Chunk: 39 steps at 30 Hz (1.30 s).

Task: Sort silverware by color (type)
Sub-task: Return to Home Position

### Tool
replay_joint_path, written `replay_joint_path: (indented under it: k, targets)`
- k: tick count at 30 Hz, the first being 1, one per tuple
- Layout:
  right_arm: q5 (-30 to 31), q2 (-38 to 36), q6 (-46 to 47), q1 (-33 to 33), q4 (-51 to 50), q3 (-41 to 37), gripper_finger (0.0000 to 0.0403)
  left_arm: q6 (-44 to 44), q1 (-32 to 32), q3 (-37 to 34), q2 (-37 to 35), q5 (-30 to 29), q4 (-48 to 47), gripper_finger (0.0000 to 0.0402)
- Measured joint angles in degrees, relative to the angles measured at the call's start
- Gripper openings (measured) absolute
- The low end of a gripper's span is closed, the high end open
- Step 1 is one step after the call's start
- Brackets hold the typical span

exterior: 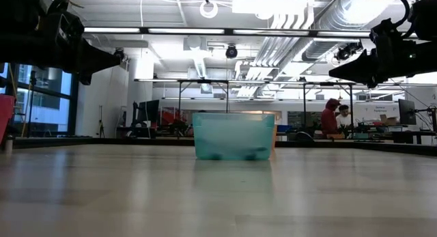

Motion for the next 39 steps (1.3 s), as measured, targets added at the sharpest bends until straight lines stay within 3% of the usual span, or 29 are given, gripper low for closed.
replay_joint_path:
  k: [39]
  targets:
    - [0.02,-0.02,0.02,0.0,0.0,0.0,0.0,-0.76,0.0,0.0,0.01,0.03,0.0,0.0003]
